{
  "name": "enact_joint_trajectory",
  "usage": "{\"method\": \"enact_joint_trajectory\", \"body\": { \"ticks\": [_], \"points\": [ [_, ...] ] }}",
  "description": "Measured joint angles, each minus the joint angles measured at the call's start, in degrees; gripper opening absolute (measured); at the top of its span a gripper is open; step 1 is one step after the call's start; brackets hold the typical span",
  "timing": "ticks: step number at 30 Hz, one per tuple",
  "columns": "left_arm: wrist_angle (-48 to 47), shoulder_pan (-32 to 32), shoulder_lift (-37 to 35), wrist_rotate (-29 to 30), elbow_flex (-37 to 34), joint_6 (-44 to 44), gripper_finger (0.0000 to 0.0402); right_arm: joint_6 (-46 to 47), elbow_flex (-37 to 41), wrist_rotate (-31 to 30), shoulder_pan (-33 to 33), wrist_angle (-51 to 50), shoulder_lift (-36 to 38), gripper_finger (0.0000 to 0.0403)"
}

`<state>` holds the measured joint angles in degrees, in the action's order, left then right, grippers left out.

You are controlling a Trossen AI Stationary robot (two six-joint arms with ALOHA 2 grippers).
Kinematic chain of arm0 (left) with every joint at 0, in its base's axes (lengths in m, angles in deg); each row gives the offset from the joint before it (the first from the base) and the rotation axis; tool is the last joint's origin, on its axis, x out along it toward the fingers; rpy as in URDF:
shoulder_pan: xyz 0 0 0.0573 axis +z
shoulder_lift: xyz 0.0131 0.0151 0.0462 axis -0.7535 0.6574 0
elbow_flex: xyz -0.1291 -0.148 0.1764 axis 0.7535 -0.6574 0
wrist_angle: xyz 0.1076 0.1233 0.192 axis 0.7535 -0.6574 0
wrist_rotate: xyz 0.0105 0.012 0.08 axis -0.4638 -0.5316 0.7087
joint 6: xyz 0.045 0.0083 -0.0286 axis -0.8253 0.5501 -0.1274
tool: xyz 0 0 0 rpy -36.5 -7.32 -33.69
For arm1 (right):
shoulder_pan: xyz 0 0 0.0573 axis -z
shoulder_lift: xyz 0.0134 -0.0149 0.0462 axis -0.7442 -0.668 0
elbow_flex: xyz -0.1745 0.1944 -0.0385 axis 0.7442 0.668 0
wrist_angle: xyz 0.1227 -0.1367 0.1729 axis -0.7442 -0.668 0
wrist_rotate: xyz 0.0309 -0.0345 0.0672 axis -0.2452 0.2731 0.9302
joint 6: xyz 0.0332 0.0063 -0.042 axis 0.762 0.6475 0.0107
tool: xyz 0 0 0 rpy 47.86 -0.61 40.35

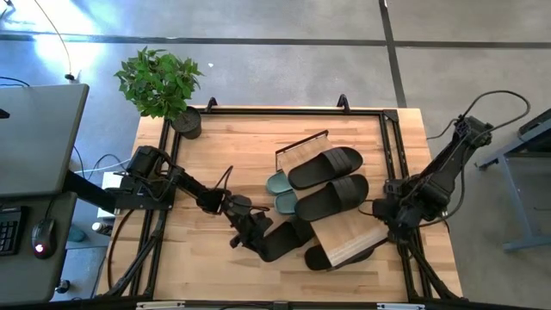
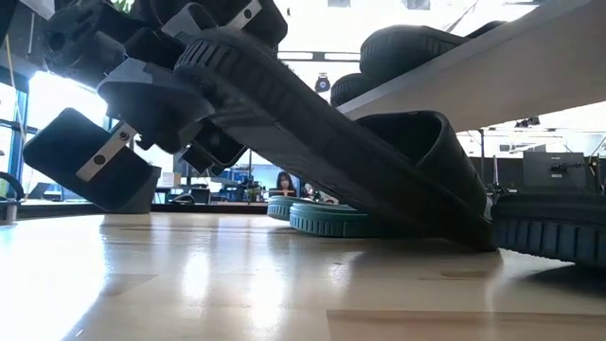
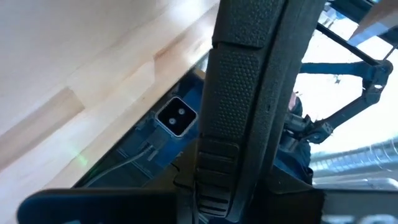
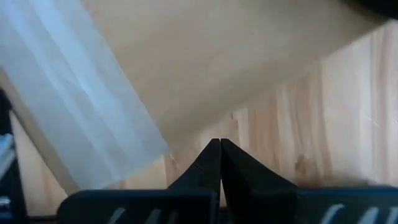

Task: Pick and place slides into the shelf
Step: Put the black slides under the shelf

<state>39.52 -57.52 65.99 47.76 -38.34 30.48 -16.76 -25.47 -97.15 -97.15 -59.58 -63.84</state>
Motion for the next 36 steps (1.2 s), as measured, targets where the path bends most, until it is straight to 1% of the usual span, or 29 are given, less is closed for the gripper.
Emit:
{"method": "enact_joint_trajectory", "body": {
  "ticks": [6, 10, 15, 19, 22, 25, 29, 36],
  "points": [
    [-2.87, -0.04, -0.02, 0.85, 0.28, -0.16, 0.0049, -2.33, 0.04, 0.21, 0.75, 5.28, -0.27, 0.0000],
    [-6.08, -0.04, 0.28, 0.72, 2.38, -0.60, 0.0049, -4.24, 0.04, 1.28, 2.21, 5.98, -1.23, 0.0000],
    [-7.00, 0.00, 3.91, 1.23, 7.02, -0.83, 0.0059, -5.76, 0.04, 1.97, 3.71, 6.88, -2.29, 0.0000],
    [-7.52, 0.09, 7.48, 0.37, 10.21, -0.83, 0.0069, -6.43, 0.04, 2.30, 4.19, 7.08, -2.51, 0.0000],
    [-8.04, 0.09, 8.62, -0.38, 10.81, -0.63, 0.0071, -6.38, 0.04, 2.46, 4.17, 7.08, -2.56, 0.0000],
    [-8.10, 0.04, 8.72, 1.39, 10.62, -0.43, 0.0073, -6.32, 0.04, 2.71, 4.17, 7.16, -2.56, 0.0000],
    [-7.18, 0.56, 8.72, 3.01, 10.60, -2.75, 0.0074, -6.19, 0.04, 2.78, 4.17, 7.21, -2.56, 0.0000],
    [-4.57, 0.90, 8.74, 3.89, 10.60, -6.23, 0.0075, -6.21, 0.04, 2.81, 4.17, 7.36, -2.56, 0.0000]
  ]
}}
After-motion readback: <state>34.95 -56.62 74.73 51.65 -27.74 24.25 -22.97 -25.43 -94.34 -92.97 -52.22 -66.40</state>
